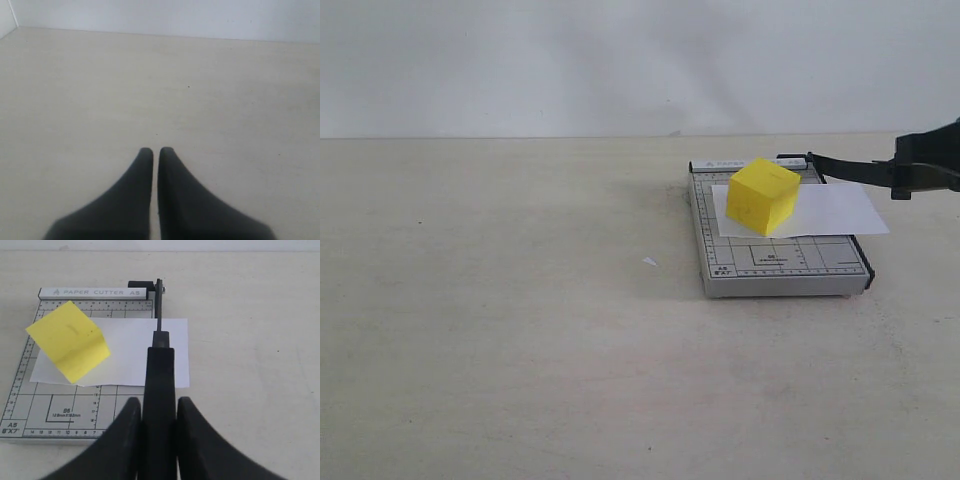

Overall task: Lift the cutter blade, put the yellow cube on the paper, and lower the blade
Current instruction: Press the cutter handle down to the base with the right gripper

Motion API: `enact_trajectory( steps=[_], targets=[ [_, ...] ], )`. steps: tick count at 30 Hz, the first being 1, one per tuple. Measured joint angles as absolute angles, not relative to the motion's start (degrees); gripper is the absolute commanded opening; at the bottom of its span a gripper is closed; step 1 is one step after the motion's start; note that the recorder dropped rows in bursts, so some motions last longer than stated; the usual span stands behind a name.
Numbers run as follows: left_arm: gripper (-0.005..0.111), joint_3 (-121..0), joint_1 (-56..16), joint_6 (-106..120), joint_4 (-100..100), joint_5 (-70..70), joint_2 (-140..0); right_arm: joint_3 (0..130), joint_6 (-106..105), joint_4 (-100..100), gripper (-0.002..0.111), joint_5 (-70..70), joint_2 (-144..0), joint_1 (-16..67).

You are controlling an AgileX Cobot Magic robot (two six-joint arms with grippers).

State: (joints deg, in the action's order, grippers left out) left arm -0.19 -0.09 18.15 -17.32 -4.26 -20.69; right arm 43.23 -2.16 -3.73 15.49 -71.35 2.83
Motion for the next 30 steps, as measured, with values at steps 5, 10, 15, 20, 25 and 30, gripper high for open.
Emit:
enact_trajectory(
  steps=[5, 10, 15, 20, 25, 30],
  targets=[
    [0.004, -0.19, -0.09, 18.15, -17.32, -4.26, -20.56, 43.35, -2.13, -3.73, 0.000, 15.81, -71.35, 2.83],
    [0.004, -0.19, -0.09, 18.62, -16.90, -4.40, -15.37, 43.35, -2.13, -3.73, 0.000, 17.01, -71.39, 2.83],
    [0.004, -0.19, -0.09, 19.56, -15.83, -9.10, -4.11, 43.54, -2.13, -3.73, 0.000, 17.80, -71.48, 2.83],
    [0.004, -0.19, -0.09, 19.56, -15.83, -14.24, -0.46, 43.67, -2.13, -3.73, 0.000, 20.00, -72.08, 2.83],
    [0.004, -0.19, -0.09, 18.98, -15.83, -14.94, -0.32, 41.52, -2.13, -3.75, 0.000, 20.83, -73.21, 3.49],
    [0.004, -0.19, -0.09, 18.57, -15.83, -14.94, -0.32, 40.91, -2.13, -3.36, 0.000, 21.49, -74.30, 4.87]
  ],
)
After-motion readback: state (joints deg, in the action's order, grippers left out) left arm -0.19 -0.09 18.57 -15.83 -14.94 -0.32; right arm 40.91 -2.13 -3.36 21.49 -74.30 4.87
